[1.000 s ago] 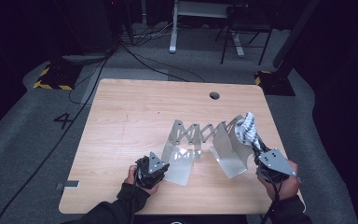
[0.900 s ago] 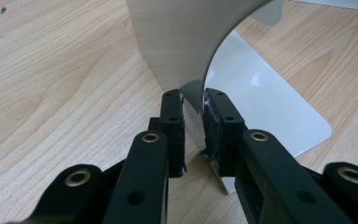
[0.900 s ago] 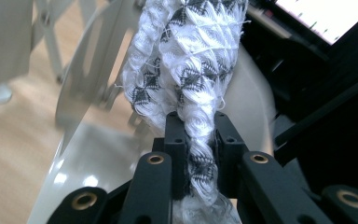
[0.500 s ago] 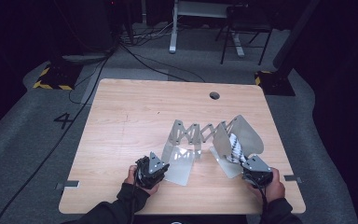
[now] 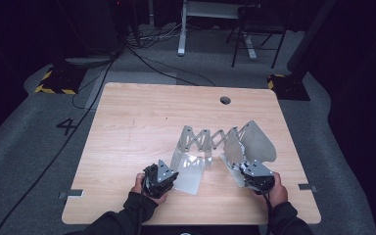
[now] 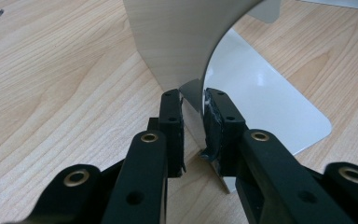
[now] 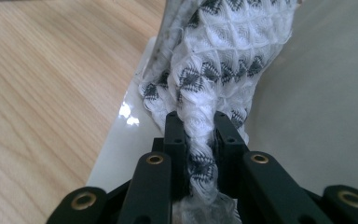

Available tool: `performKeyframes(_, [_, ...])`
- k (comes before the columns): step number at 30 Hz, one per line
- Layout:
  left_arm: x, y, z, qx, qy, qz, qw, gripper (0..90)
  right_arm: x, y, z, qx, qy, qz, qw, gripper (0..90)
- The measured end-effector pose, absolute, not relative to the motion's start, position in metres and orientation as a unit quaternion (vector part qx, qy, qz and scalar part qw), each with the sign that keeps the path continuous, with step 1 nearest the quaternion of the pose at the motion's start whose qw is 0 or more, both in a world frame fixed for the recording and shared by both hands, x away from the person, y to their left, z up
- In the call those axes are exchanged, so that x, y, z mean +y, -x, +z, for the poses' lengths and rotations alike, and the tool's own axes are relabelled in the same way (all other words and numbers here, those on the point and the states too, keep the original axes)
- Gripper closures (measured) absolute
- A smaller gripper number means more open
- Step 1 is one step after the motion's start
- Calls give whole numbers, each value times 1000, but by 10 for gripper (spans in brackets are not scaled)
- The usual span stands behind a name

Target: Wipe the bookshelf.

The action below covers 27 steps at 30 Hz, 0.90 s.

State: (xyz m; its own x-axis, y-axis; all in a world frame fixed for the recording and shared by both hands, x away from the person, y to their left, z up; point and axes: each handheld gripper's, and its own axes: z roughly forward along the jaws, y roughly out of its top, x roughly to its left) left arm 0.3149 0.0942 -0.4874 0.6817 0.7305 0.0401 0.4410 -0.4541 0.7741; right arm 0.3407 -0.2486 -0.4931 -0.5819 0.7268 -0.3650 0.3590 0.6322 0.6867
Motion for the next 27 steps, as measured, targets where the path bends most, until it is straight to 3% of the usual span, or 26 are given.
performKeyframes(14, [94, -316, -488, 350, -832, 190, 386, 776, -240, -339, -491, 850, -296, 301, 315, 785])
performKeyframes(27, [94, -316, -488, 351, -832, 189, 385, 775, -250, -316, -445, 797, -286, 380, 373, 784])
